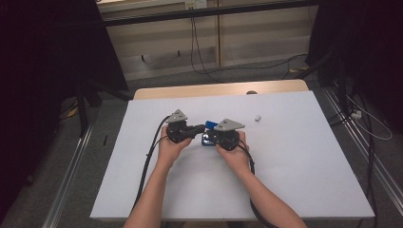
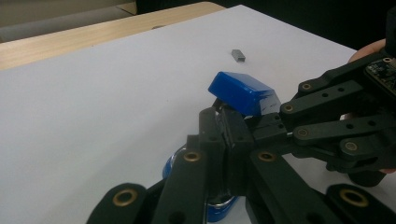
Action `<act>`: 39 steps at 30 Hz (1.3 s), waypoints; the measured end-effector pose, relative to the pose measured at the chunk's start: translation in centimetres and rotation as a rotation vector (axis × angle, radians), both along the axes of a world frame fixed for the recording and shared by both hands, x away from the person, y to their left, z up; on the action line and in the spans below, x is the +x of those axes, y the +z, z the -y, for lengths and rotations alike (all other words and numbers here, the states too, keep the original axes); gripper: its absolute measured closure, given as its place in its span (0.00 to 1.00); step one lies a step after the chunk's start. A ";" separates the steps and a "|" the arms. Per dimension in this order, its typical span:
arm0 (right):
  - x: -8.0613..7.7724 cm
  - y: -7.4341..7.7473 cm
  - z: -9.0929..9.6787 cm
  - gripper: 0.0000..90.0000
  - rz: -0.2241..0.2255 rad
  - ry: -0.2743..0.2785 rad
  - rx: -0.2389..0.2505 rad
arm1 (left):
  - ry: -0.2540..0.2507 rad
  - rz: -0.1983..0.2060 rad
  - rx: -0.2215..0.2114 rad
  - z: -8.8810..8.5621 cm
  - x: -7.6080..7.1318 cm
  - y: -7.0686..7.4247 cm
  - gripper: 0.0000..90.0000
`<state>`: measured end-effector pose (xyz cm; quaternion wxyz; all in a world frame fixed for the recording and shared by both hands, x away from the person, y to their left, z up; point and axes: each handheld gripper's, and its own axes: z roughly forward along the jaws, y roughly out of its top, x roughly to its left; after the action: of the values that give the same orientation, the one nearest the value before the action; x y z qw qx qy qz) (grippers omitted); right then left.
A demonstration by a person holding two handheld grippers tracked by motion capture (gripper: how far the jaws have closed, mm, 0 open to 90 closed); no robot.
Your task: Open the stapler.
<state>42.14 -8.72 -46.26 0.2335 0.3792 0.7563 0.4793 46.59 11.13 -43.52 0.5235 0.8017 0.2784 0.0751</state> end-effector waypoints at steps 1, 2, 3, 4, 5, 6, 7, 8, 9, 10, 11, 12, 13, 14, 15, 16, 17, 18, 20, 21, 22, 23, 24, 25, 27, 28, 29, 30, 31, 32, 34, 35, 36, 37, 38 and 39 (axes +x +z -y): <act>0.0 -0.1 -0.1 1.00 0.003 -0.006 -0.003 | 0.000 0.000 0.000 0.0 0.0 0.0 0.98; -0.1 -0.1 -0.1 1.00 0.010 -0.009 -0.009 | 0.001 0.001 -0.001 0.0 0.0 0.0 0.98; -0.1 -0.1 -0.2 1.00 0.014 -0.012 -0.007 | 0.003 0.001 0.000 0.0 0.0 0.0 0.98; -0.1 -0.2 -0.2 1.00 0.016 -0.016 -0.006 | 0.002 0.001 -0.003 0.0 0.0 0.0 0.98; -0.1 -0.2 -0.2 1.00 0.018 -0.022 -0.009 | 0.003 0.001 -0.008 0.0 0.0 0.0 0.98; -0.1 -0.1 -0.3 1.00 0.020 -0.023 -0.010 | 0.006 -0.002 -0.008 0.0 0.0 0.0 0.97; -0.1 -0.1 -0.3 1.00 0.020 -0.023 -0.009 | 0.007 -0.004 -0.008 0.0 0.0 0.0 0.97; -0.1 -0.1 -0.3 1.00 0.021 -0.024 -0.009 | 0.006 -0.005 -0.005 0.0 0.1 -0.1 0.97; -0.1 -0.2 -0.3 1.00 0.022 -0.025 -0.009 | 0.007 -0.009 -0.001 0.0 0.1 -0.2 0.97; -0.1 -0.2 -0.3 1.00 0.023 -0.025 -0.009 | 0.007 -0.012 0.004 0.0 0.1 -0.3 0.96; -0.1 -0.2 -0.3 1.00 0.024 -0.027 -0.009 | 0.005 -0.016 0.009 -0.1 0.2 -0.4 0.96; -0.1 -0.2 -0.3 1.00 0.024 -0.028 -0.010 | 0.002 -0.017 0.017 -0.1 0.2 -0.4 0.96; -0.1 -0.2 -0.3 1.00 0.023 -0.029 -0.009 | 0.004 -0.017 0.020 -0.1 0.3 -0.5 0.96; -0.1 -0.2 -0.3 1.00 0.025 -0.030 -0.010 | 0.005 -0.018 0.020 -0.1 0.3 -0.5 0.97; -0.1 -0.1 -0.4 1.00 0.027 -0.032 -0.010 | 0.008 -0.009 0.019 -0.1 0.2 -0.5 0.97; -0.1 -0.2 -0.4 1.00 0.026 -0.030 -0.011 | 0.010 -0.002 0.017 0.0 0.2 -0.5 0.98; -0.1 -0.2 -0.4 1.00 0.027 -0.030 -0.012 | 0.012 0.002 0.017 0.0 0.3 -0.6 0.98; -0.1 -0.2 -0.4 1.00 0.027 -0.031 -0.014 | 0.014 0.005 0.013 0.1 0.3 -0.6 0.99; -0.1 -0.1 -0.3 1.00 0.027 -0.030 -0.017 | 0.015 0.011 0.021 0.2 0.3 -0.7 1.00; -0.1 -0.1 -0.3 1.00 0.027 -0.031 -0.017 | 0.016 0.013 0.028 0.2 0.3 -0.8 1.00; -0.1 -0.1 -0.3 1.00 0.027 -0.031 -0.017 | 0.020 0.014 0.034 0.3 0.3 -1.0 1.00; -0.1 -0.1 -0.3 1.00 0.028 -0.033 -0.017 | 0.020 0.013 0.039 0.4 0.3 -1.1 1.00; -0.1 -0.1 -0.3 1.00 0.031 -0.036 -0.017 | 0.017 0.012 0.042 0.5 0.4 -1.3 1.00; -0.1 -0.1 -0.2 1.00 0.028 -0.036 -0.014 | 0.014 0.014 0.043 0.6 0.3 -1.4 1.00; -0.1 -0.1 -0.2 1.00 0.026 -0.039 -0.016 | 0.013 0.010 0.038 0.8 0.3 -1.6 1.00; -0.1 -0.1 -0.2 1.00 0.026 -0.038 -0.017 | 0.012 0.015 0.041 0.9 0.3 -1.6 1.00; -0.1 0.0 -0.2 1.00 0.026 -0.039 -0.017 | 0.013 0.023 0.054 0.9 0.3 -1.6 1.00; -0.1 0.0 -0.1 1.00 0.028 -0.041 -0.018 | 0.010 0.026 0.056 0.9 0.3 -1.6 1.00; -0.1 0.0 -0.1 1.00 0.029 -0.043 -0.021 | 0.004 0.018 0.058 1.0 0.2 -1.7 1.00; -0.1 0.1 -0.1 1.00 0.033 -0.047 -0.025 | 0.005 0.020 0.061 1.0 0.2 -1.7 1.00; -0.2 0.2 -0.1 1.00 0.033 -0.051 -0.024 | 0.011 0.006 0.052 1.0 0.2 -1.8 1.00; -0.2 0.3 -0.1 1.00 0.040 -0.059 -0.030 | 0.012 0.009 0.063 1.0 0.3 -1.8 1.00; -0.3 0.3 -0.1 1.00 0.050 -0.068 -0.036 | 0.012 0.008 0.071 1.0 0.2 -1.9 1.00; -0.3 0.5 0.0 1.00 0.058 -0.076 -0.037 | 0.016 0.007 0.082 1.0 0.2 -1.9 1.00; -0.3 0.6 0.1 1.00 0.058 -0.081 -0.035 | 0.014 0.010 0.090 1.0 0.2 -2.0 1.00; -0.3 0.9 0.2 1.00 0.054 -0.092 -0.040 | 0.010 0.015 0.098 1.0 0.3 -2.1 1.00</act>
<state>41.81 -8.96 -45.38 0.2832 0.3958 0.7409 0.4627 46.86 10.16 -45.66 0.4854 0.8244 0.2745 0.0973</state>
